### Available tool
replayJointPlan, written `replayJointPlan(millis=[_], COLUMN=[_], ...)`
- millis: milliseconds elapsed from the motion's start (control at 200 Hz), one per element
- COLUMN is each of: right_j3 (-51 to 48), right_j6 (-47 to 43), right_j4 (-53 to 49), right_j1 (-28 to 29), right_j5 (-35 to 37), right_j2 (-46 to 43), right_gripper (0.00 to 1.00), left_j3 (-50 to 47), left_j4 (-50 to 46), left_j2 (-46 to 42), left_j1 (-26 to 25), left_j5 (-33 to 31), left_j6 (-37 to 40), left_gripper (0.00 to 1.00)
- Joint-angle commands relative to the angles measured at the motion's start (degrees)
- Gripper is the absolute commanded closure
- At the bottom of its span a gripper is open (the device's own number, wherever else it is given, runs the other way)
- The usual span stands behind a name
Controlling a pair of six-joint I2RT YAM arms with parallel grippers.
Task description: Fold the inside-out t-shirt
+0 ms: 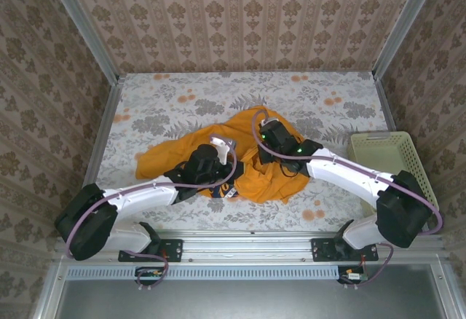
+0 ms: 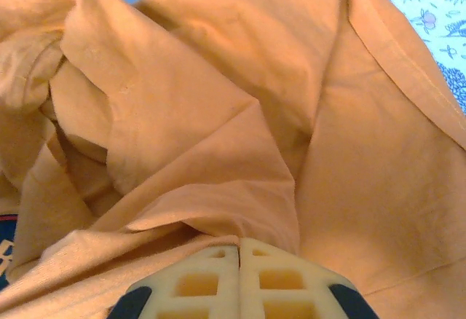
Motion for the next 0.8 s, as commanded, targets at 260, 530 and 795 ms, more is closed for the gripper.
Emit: replayJointPlan(millis=[260, 530, 795], right_j3=[-4.1, -3.2, 1.4], right_j6=[-3.0, -6.7, -6.7], right_j4=[-0.1, -5.9, -8.4], right_j1=[-2.5, -7.5, -10.0], right_j5=[-12.5, -21.1, -27.6], right_j2=[-8.4, -14.3, -9.1], right_gripper=[1.0, 1.0, 1.0], left_j3=[-0.7, 5.2, 11.2], left_j4=[-4.8, -14.2, -20.0], left_j2=[-2.1, 1.9, 4.9], left_j1=[1.0, 1.5, 0.8], left_j5=[-3.7, -8.0, -12.6], left_j6=[0.3, 3.8, 6.2], left_gripper=[0.96, 0.86, 0.64])
